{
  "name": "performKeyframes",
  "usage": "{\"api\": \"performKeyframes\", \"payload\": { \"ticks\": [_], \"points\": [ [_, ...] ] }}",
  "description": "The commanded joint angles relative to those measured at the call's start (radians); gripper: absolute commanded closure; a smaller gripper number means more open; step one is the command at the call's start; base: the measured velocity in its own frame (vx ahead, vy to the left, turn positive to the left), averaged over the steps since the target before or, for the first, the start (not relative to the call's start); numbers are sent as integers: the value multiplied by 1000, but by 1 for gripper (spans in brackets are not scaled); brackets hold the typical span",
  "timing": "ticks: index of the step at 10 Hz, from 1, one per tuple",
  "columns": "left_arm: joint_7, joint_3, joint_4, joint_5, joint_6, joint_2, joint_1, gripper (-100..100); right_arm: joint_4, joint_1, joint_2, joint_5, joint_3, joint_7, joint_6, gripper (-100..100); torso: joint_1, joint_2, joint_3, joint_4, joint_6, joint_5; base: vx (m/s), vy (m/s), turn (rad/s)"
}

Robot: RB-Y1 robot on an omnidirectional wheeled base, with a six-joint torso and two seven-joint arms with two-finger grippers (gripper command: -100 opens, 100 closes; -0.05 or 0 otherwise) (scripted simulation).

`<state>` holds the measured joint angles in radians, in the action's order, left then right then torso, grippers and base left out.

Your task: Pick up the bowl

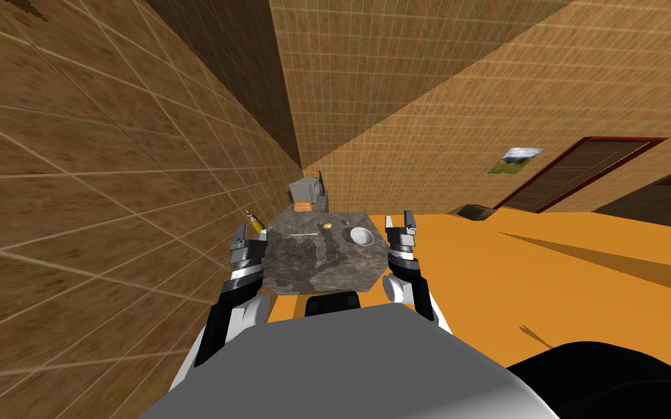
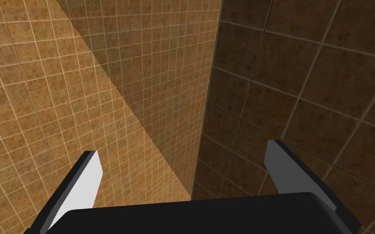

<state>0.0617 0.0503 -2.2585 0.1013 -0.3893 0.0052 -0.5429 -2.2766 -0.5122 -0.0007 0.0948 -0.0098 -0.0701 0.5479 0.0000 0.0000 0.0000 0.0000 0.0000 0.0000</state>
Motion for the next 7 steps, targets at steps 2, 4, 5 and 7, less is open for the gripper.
{"api": "performKeyframes", "payload": {
  "ticks": [2, 4, 5, 7],
  "points": [
    [0, 0, 0, 0, 0, 0, 0, 0, 29, 0, -58, -13, -25, -18, 1, -100, -1, 0, 0, 0, 0, 0, -10, -10, 28],
    [0, 0, 0, 0, 0, 0, 0, 0, 71, -1, -114, -32, -60, -44, 3, -100, -2, 1, 1, 0, 0, 0, -25, -17, 38],
    [0, 0, 0, 0, 0, 0, 0, 0, 97, -1, -143, -45, -82, -61, 5, -100, -2, 2, 1, 0, 0, 0, -41, -21, 59],
    [0, 0, 0, 0, 0, 0, 0, 0, 127, -2, -172, -61, -106, -81, 8, -100, -3, 3, 2, 1, 0, -1, -38, -23, 44]
  ]
}}
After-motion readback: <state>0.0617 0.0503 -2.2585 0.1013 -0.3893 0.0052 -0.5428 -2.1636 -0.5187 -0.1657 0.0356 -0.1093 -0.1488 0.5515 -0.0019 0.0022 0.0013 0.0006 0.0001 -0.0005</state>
